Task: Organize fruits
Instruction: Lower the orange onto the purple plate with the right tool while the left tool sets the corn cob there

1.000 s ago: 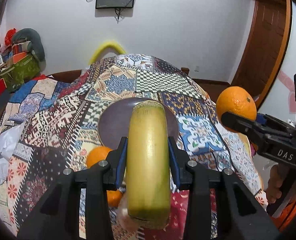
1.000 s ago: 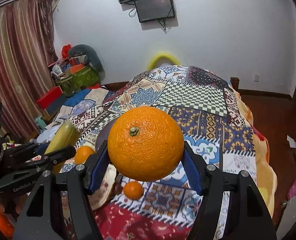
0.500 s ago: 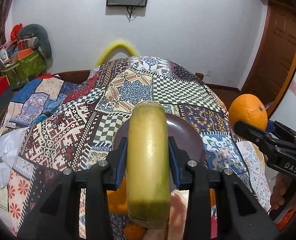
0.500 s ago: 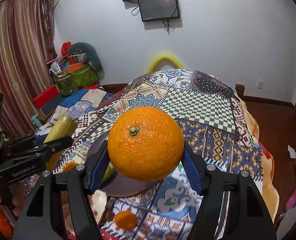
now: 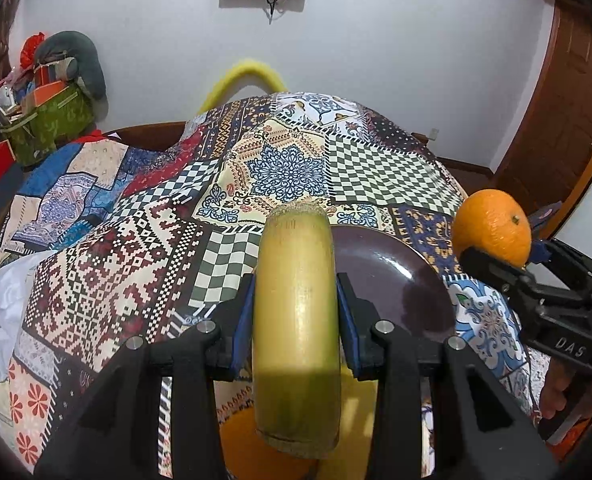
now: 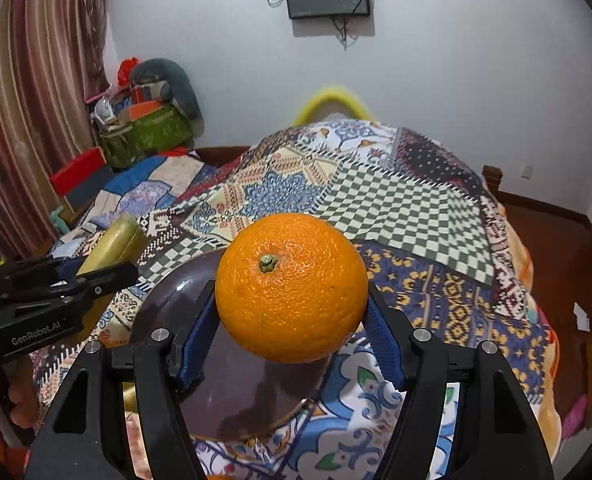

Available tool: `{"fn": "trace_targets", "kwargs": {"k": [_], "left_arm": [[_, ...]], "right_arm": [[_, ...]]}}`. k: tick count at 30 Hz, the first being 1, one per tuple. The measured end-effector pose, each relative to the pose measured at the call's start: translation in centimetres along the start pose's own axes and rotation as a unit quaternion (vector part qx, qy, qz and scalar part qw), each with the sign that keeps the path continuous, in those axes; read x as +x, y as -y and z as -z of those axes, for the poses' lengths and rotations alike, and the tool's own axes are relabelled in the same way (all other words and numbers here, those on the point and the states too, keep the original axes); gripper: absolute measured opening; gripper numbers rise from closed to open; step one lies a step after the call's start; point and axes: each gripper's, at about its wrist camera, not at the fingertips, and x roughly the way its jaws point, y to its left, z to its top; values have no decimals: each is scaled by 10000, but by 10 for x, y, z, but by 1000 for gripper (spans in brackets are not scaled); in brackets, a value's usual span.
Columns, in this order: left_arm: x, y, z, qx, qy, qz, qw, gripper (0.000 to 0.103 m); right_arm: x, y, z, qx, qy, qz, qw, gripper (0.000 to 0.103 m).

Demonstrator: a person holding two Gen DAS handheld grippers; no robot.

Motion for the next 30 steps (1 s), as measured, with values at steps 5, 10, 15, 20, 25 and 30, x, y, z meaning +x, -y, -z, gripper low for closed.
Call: {"fn": "trace_targets", "kwargs": {"k": [5,10,15,20,25,30], "left_arm": [[20,-3,-5,-8,-167,12,9999,38],[39,-6,-10,-40,-351,75,9993,38],[61,-6,-13,34,-666,96,9977,38],[79,-8,-13,36,-934,33,9956,38],[87,-7,-11,62,-1088,0,9940,38],[91,-6,-12,74,-1145,-86,9934,38]], "right_arm": [[18,-1,-4,-82,-184,-85,9998,65],[35,-1,-8,-140,-360,-138,9992,65],[55,0,-9,-217,-639,-155,9976,65],[70,-1,-6,-295,-919,-179,9952,65],[76,-1,-4,-337,-1025,-188,9940,66],[79,-3,-5,-418,-1024,-133,9938,66]]}}
